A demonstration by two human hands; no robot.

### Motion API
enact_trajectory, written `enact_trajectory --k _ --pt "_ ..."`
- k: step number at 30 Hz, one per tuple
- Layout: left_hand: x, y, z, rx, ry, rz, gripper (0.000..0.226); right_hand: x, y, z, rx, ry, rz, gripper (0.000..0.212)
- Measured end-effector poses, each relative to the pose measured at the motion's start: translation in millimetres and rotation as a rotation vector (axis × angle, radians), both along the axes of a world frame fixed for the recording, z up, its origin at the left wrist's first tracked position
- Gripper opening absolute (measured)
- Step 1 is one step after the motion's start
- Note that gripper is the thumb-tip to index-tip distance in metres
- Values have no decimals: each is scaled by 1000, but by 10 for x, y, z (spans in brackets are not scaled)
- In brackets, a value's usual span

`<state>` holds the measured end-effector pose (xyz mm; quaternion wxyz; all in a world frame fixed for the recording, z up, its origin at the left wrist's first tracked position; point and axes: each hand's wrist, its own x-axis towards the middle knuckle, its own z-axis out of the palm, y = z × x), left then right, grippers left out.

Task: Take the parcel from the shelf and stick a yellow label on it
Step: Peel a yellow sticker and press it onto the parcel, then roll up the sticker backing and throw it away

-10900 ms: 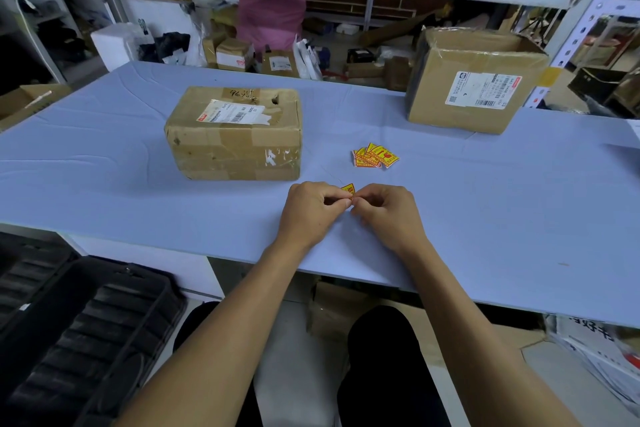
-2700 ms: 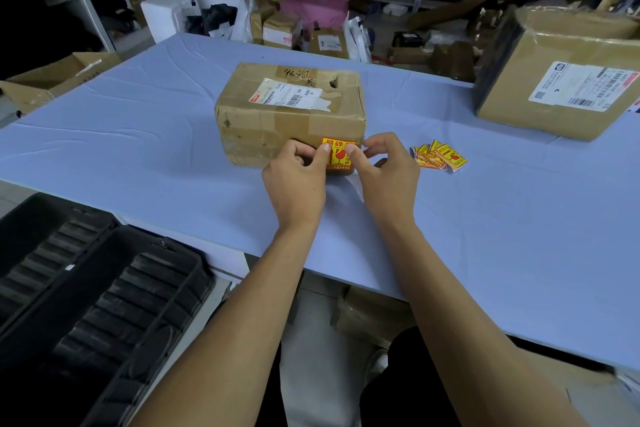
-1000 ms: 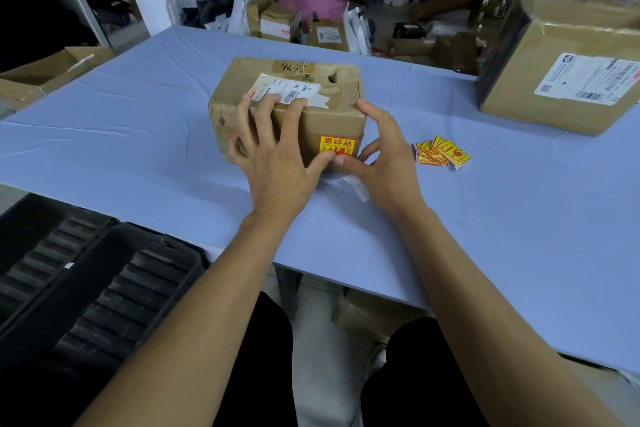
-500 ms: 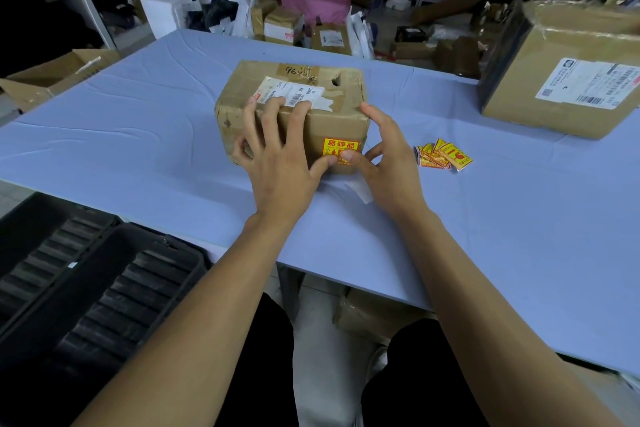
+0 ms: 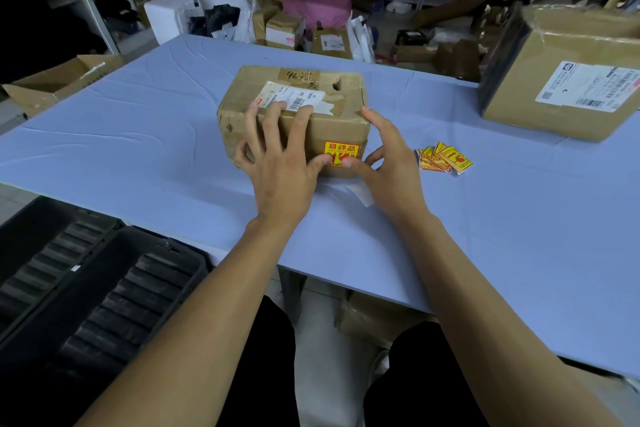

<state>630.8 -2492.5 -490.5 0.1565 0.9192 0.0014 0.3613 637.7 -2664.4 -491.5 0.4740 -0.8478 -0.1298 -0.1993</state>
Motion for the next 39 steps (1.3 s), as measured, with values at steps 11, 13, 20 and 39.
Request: enact_trajectory --k 11,13,20,39 --pt "-155 25 30 71 98 -65 97 -187 -8 36 -171 28 -121 63" --pt "-210 21 25 80 95 -79 94 -258 -66 -10 -206 67 -214 57" --pt "-532 -178 30 144 139 -241 55 -593 -189 -2 -422 270 -326 62" --pt "-681 -371 60 -267 467 -564 17 -855 -246 57 -156 194 -26 4"
